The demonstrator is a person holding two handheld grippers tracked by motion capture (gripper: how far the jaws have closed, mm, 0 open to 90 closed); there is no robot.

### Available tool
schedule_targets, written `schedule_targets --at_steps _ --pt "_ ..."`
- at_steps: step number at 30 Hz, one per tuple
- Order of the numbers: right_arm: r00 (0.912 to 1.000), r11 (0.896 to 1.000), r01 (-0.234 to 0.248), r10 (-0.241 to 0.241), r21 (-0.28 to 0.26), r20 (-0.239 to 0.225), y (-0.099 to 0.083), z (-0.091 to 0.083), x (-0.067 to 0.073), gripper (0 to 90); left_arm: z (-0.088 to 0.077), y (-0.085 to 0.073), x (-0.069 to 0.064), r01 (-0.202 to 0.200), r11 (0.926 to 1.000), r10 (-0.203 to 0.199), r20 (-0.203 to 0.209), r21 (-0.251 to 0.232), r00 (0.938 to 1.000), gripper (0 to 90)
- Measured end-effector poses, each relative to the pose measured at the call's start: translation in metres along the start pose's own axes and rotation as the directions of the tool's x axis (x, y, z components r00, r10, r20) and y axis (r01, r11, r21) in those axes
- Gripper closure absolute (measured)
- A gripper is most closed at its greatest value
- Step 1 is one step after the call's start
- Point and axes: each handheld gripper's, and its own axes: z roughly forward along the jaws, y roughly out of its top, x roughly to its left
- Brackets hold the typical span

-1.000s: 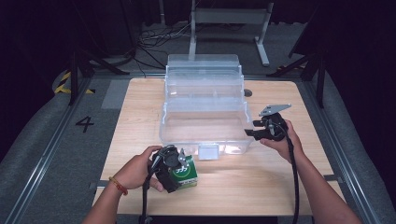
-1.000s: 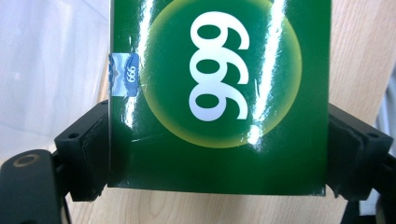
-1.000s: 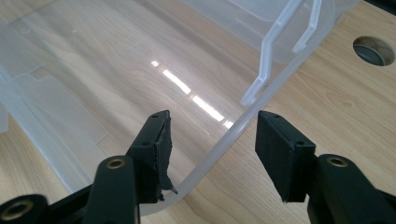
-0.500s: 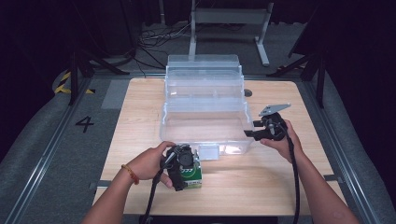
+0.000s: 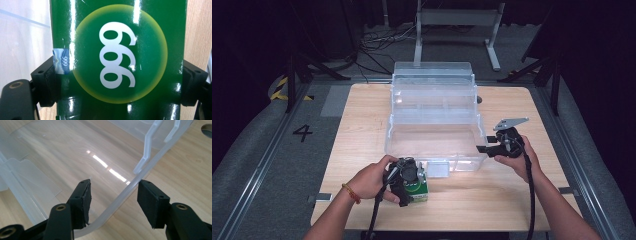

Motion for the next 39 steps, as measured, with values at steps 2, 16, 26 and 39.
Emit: schedule_targets --at_steps 2,16,26,39 --pt "1.0 1.0 -0.009 0.009 0.006 0.003 -0.004 -0.004 0.005 45.4 -0.001 0.001 -0.003 -0.003 0.9999 0.003 -0.011 0.011 0.9999 14.5" --pt "0.9917 0.994 0.079 -0.07 -0.079 0.108 -0.005 -0.043 0.021 39.9 0.001 -0.005 -0.014 0.038 0.9987 -0.037 0.021 -0.036 0.9991 13.8" --pt "0.9813 0.981 0.157 -0.143 -0.113 0.129 -0.067 -0.078 -0.004 35.0 0.001 -0.008 -0.015 0.068 0.9961 -0.067 0.018 -0.057 0.9976 15.0" --pt "0.9978 0.997 -0.021 0.026 -0.07 0.061 -0.149 -0.044 -0.046 31.4 -0.002 -0.011 -0.017 0.06 0.995 -0.059 0.018 -0.079 0.9981 16.7"
